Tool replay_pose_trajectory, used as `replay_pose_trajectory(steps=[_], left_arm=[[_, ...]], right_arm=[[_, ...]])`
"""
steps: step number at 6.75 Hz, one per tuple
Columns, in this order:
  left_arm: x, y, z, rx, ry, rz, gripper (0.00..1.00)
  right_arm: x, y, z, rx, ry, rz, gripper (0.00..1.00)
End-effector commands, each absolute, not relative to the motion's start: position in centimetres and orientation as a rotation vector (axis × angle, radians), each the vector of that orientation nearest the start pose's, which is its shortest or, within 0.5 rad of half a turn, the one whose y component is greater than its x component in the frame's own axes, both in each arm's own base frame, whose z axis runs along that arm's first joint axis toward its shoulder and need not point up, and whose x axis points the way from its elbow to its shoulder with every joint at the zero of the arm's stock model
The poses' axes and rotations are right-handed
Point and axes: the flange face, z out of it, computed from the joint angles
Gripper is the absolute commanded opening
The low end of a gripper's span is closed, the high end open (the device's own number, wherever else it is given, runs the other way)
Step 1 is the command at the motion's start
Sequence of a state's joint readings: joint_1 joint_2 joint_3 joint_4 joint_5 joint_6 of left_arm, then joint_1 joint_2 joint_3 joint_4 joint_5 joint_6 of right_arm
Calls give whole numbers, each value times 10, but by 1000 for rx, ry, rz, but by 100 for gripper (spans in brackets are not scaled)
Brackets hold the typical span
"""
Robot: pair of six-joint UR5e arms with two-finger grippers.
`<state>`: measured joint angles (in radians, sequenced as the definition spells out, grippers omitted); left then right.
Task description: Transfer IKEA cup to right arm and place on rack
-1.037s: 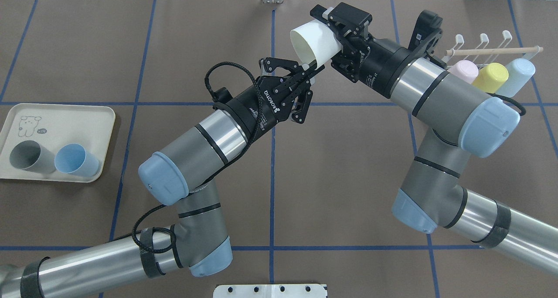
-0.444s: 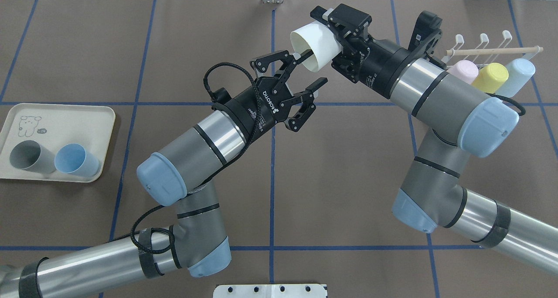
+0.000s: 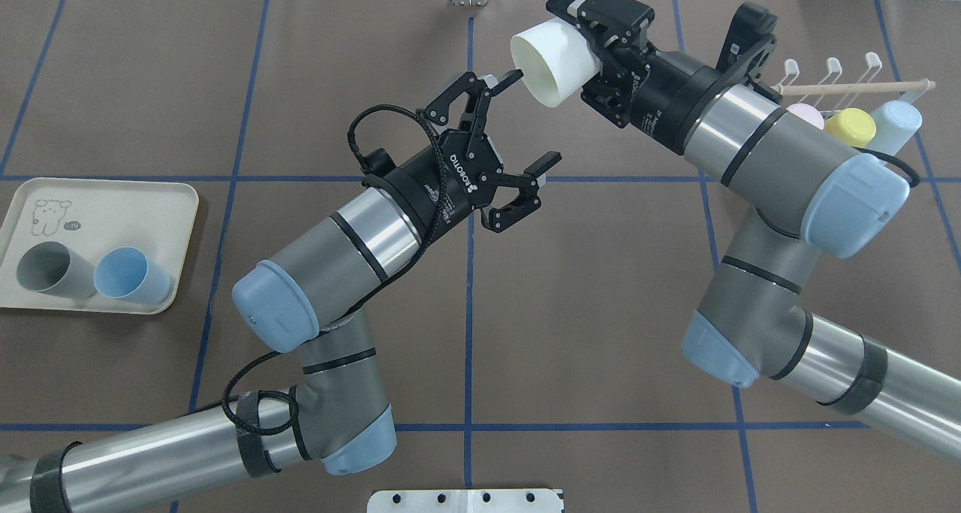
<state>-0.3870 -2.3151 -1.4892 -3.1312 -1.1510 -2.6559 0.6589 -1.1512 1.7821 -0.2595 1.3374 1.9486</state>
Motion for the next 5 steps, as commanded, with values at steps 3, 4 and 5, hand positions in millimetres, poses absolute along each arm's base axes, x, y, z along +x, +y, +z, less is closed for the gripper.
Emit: replay_pose_trajectory(steps=[3, 4, 5], left_arm=[[472, -389, 90, -414, 2438, -1118, 100], [472, -390, 102, -354, 2417, -1111, 100], [463, -398, 101, -271, 2421, -1089, 100]], right_arm=[[-262, -511, 251, 614, -1812, 922, 0], [-247, -529, 276, 676, -1705, 920, 0], [-229, -550, 292, 728, -1540, 942, 0]])
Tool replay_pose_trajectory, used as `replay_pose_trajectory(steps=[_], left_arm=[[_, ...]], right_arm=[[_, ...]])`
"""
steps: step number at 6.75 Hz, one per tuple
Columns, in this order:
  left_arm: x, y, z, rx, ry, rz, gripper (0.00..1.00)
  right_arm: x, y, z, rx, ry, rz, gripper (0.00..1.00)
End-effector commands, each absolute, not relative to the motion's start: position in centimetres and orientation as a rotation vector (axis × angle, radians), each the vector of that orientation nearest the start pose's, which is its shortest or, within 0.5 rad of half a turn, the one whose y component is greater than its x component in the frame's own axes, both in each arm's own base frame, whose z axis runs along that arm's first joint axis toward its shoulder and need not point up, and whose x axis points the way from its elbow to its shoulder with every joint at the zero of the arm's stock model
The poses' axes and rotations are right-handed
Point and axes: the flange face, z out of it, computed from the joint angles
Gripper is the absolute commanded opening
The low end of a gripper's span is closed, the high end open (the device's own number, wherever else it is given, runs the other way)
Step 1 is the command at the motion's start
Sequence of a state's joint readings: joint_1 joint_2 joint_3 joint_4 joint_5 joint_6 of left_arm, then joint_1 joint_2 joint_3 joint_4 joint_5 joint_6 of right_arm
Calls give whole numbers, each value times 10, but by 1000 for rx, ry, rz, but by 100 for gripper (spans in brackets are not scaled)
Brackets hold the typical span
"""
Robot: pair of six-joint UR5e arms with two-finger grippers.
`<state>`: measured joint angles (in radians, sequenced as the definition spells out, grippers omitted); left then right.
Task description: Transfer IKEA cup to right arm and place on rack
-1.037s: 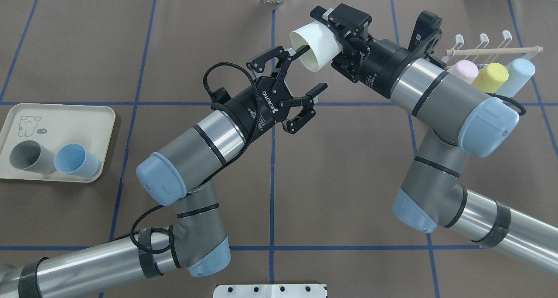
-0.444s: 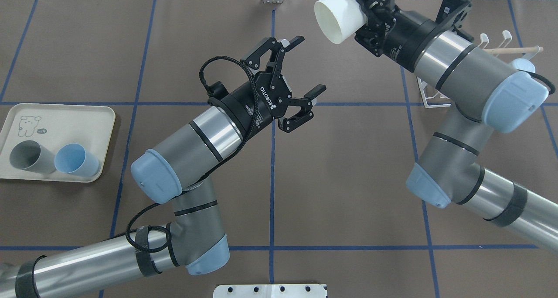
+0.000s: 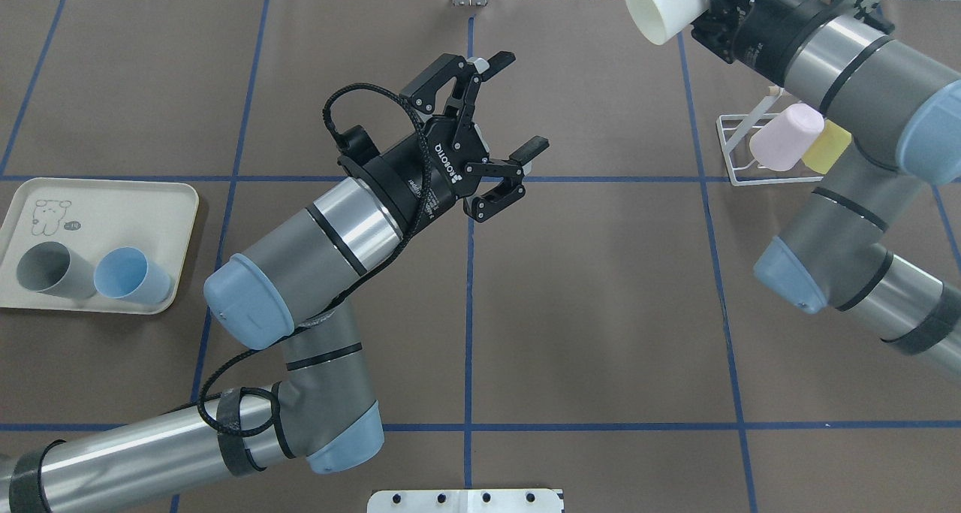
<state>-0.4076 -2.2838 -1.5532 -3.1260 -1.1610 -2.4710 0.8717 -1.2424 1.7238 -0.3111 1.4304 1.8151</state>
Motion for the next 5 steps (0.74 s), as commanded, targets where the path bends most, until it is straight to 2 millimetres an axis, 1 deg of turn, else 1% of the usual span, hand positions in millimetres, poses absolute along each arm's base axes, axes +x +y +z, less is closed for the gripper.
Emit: replay_pose_trajectory(steps=[1, 2, 3, 4, 5], left_arm=[[452, -404, 104, -230, 2393, -1050, 100], [436, -417, 97, -194, 2324, -1009, 100], [419, -424, 97, -100, 2213, -954, 100], [401, -413, 100, 46, 2157, -874, 100], [388, -407, 117, 128, 2118, -841, 100]], right_arm=[[-213, -566, 308, 802, -1354, 910, 0], [-199, -584, 336, 853, -1216, 892, 0], [-185, -602, 366, 901, -1098, 898, 0], [-169, -616, 392, 945, -981, 849, 0], [-152, -625, 423, 979, -846, 771, 0]])
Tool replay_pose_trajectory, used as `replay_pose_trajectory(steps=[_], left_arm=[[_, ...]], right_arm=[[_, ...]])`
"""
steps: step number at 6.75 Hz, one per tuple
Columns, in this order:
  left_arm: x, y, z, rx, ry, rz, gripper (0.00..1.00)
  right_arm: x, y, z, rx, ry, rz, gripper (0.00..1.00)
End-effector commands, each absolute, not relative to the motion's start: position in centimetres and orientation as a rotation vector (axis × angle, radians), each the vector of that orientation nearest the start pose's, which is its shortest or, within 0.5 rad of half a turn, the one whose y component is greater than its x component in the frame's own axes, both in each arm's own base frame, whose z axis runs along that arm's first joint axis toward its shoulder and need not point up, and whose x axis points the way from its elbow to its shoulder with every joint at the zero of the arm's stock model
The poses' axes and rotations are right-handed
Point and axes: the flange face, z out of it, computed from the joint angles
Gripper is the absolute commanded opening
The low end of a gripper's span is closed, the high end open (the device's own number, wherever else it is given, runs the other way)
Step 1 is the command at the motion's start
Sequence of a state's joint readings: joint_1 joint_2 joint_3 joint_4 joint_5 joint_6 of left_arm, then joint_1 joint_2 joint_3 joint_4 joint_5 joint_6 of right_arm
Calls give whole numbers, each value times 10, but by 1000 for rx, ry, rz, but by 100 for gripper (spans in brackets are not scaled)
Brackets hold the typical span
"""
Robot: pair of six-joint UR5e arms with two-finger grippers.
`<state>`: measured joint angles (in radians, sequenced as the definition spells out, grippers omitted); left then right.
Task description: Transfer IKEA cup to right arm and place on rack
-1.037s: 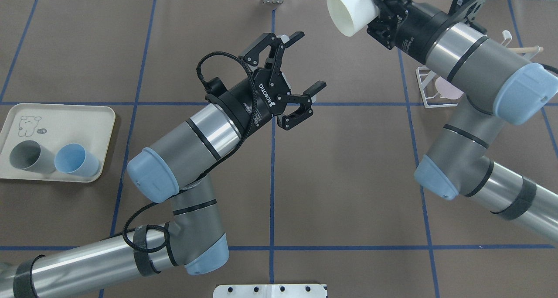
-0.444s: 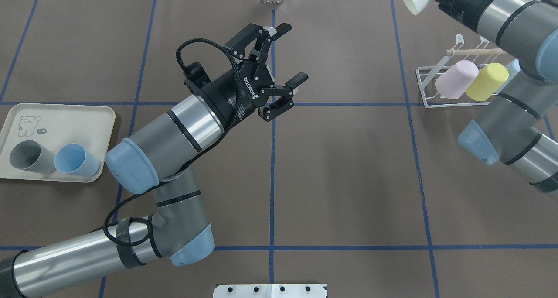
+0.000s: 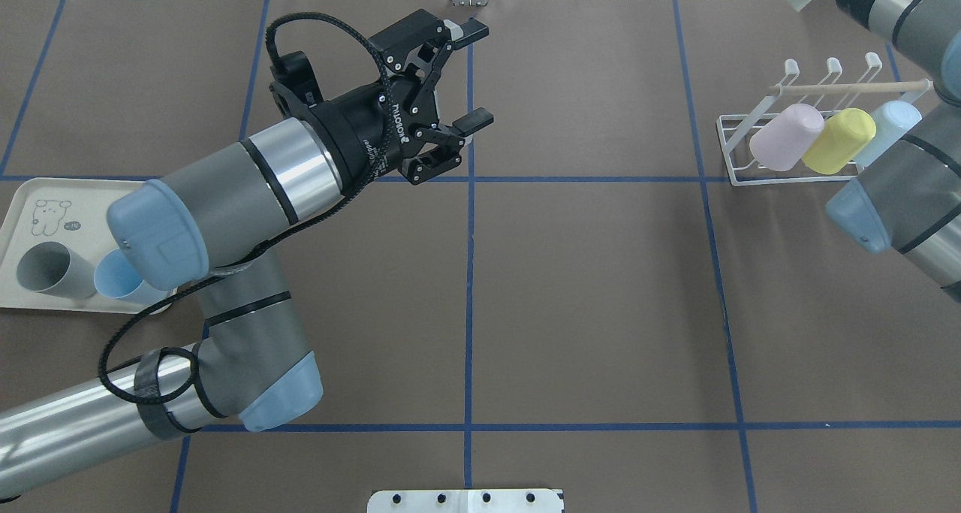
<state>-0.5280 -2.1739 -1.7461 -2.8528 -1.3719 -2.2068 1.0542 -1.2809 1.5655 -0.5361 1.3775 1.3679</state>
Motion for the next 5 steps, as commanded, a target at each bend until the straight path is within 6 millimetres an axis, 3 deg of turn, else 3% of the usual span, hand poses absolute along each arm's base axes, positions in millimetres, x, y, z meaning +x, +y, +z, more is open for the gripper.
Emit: replay_pose_trajectory(steps=[1, 2, 3, 5], left_arm=[[384, -407, 128, 166, 2094, -831, 100], [380, -402, 144, 236, 2011, -753, 100], [363, -397, 145, 302, 1945, -697, 100], [359, -396, 151, 302, 1927, -701, 100]], right_arm=[[-131, -631, 458, 991, -722, 709, 0], [-118, -634, 485, 999, -620, 666, 0], [-116, -636, 507, 997, -548, 645, 0], [-121, -640, 526, 982, -499, 630, 0]])
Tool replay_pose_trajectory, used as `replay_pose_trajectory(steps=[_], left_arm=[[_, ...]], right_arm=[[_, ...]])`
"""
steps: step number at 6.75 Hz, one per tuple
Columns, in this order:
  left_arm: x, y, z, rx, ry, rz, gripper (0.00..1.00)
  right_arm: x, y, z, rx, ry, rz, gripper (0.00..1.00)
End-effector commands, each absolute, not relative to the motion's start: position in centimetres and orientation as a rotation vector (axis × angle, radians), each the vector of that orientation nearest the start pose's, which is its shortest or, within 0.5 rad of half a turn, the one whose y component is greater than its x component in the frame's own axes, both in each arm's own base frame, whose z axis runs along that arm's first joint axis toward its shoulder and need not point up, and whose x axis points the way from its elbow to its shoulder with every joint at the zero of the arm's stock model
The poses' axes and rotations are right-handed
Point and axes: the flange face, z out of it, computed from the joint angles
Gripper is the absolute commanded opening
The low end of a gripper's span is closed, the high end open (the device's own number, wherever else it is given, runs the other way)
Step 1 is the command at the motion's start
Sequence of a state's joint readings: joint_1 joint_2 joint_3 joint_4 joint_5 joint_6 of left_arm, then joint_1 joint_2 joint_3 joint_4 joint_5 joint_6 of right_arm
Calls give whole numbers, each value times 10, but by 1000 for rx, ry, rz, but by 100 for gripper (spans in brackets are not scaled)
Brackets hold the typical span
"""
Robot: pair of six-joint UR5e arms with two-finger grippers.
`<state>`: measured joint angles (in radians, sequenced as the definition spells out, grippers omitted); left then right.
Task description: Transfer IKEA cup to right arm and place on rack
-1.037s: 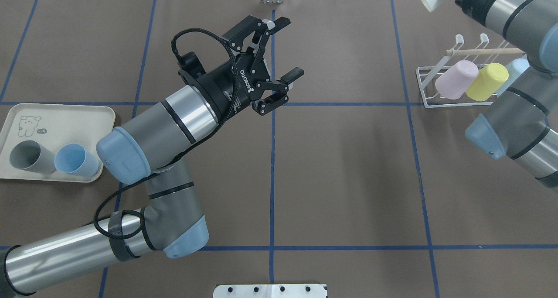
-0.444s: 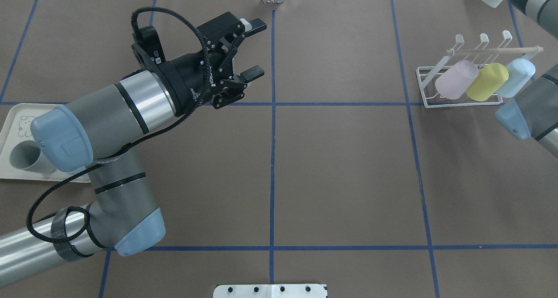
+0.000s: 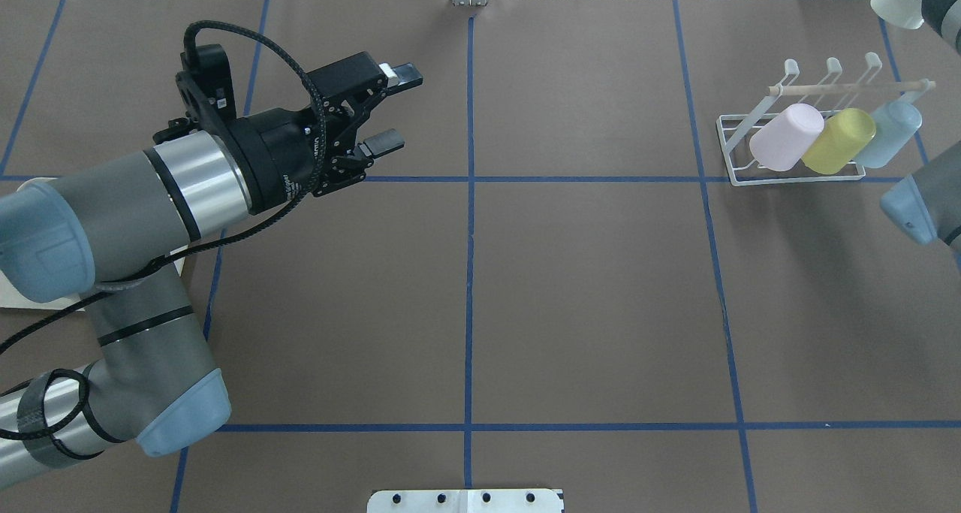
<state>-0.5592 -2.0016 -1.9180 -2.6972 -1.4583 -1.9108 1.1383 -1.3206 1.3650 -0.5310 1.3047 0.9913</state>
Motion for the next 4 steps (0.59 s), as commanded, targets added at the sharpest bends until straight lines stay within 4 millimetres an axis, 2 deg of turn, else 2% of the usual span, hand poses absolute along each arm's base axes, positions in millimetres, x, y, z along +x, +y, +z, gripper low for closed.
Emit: replay_pose_trajectory(steps=[1, 3, 4], left_arm=[[359, -396, 151, 301, 1928, -702, 100], [359, -396, 152, 301, 1929, -701, 100], [358, -396, 155, 300, 1926, -702, 100]], right_arm=[[-129, -639, 532, 970, -492, 615, 0], [-153, -635, 541, 973, -466, 597, 0], [-154, -631, 548, 967, -455, 595, 0]])
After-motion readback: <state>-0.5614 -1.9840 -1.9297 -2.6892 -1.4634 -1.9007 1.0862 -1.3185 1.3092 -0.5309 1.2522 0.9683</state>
